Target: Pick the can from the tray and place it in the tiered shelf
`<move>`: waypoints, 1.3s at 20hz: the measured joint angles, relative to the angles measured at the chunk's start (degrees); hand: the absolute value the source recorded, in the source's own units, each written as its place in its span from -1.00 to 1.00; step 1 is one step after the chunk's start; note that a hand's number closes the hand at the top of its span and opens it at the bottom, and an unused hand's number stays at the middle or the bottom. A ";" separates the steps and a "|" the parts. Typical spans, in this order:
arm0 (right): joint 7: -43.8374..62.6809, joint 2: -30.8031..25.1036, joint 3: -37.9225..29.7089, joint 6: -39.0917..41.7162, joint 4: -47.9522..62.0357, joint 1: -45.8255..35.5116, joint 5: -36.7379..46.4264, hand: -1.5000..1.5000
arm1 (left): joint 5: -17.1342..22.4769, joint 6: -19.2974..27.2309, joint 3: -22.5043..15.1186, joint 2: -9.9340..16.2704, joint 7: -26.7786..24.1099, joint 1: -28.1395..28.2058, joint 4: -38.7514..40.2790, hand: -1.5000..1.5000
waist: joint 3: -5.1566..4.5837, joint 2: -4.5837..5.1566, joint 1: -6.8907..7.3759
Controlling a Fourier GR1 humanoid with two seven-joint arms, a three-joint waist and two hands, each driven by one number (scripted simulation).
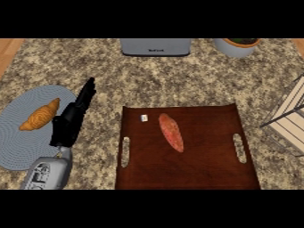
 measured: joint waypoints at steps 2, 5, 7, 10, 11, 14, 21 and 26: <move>1.27 -1.09 -0.63 2.12 1.46 -1.81 -0.95 -1.00 | -0.04 -0.27 0.19 0.24 -0.39 0.40 0.19 0.00 | 0.00 0.04 0.13; 3.77 -2.35 -2.66 4.43 4.09 -3.66 -3.38 -1.00 | -0.28 -0.25 -0.41 -0.03 0.39 1.73 -1.84 0.00 | 0.00 0.00 0.15; 7.24 -3.17 -4.65 6.06 6.11 -5.80 -6.23 -1.00 | -0.68 0.45 -0.36 -0.58 0.70 0.50 -0.82 0.00 | -0.02 0.01 -0.04; 12.04 -5.94 -7.85 6.82 10.69 -8.76 -9.51 -1.00 | -0.90 0.62 -0.83 -1.07 0.87 0.89 -1.20 0.00 | -0.01 0.08 0.23; 13.49 -7.12 -8.61 6.80 12.30 -9.79 -10.12 -1.00 | -0.84 0.58 -0.66 -1.02 0.90 0.47 -1.10 0.00 | 0.01 0.15 0.36; 17.20 -11.73 -10.29 7.46 17.02 -11.62 -10.98 -1.00 | -0.41 -0.05 -0.25 -0.61 0.94 -0.23 -1.10 0.00 | 0.05 0.35 0.70; 20.52 -20.03 -10.34 13.47 24.87 -8.00 -9.21 -1.00 | -0.09 -0.47 -0.16 -0.48 1.11 -0.30 -1.76 0.00 | 0.30 0.80 0.96; 16.99 -22.87 -9.72 17.63 27.27 -3.47 -7.32 -1.00 | -0.01 -0.36 -0.22 -0.66 1.48 -0.02 -2.49 0.00 | 0.61 1.02 0.67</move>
